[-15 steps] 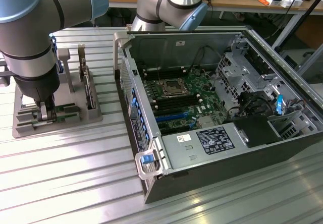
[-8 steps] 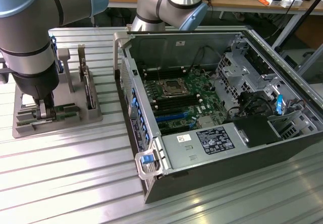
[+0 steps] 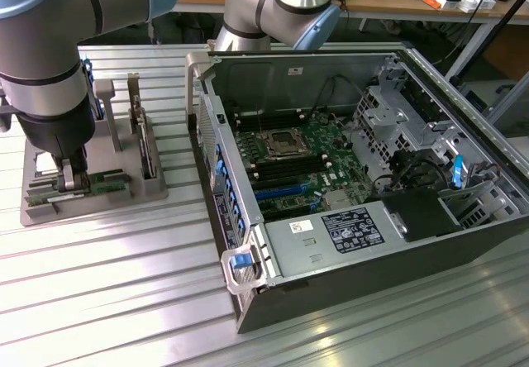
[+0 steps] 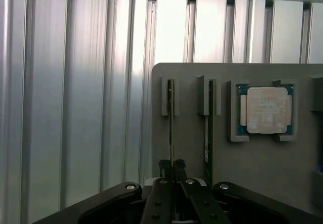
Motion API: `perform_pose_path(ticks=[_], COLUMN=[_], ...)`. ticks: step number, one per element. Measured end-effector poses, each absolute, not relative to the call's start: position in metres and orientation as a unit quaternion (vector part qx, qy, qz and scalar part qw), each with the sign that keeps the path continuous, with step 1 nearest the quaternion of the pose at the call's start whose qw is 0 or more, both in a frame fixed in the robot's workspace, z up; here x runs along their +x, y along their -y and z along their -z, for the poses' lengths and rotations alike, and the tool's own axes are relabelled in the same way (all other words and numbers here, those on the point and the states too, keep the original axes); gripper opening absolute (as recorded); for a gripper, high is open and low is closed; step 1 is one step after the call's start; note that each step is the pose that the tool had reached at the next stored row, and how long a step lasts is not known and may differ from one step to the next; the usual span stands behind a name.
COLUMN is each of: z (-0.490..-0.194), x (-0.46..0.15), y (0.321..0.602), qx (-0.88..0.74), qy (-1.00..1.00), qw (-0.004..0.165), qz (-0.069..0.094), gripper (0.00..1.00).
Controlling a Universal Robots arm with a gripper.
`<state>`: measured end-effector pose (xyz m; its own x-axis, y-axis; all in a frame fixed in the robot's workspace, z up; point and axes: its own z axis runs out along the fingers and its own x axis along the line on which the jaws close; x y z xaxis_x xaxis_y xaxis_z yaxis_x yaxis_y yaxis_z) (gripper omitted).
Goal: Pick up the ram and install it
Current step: 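Pick up the ram and move it above insertion slot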
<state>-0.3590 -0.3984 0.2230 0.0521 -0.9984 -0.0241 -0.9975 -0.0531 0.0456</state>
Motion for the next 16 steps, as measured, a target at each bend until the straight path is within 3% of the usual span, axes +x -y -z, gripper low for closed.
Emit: perform_pose_path(ticks=[16], z=[-0.241], x=[-0.359], y=[0.398], qx=[0.725], qy=[0.688], qw=[0.008], qz=[0.024], gripper=[0.12])
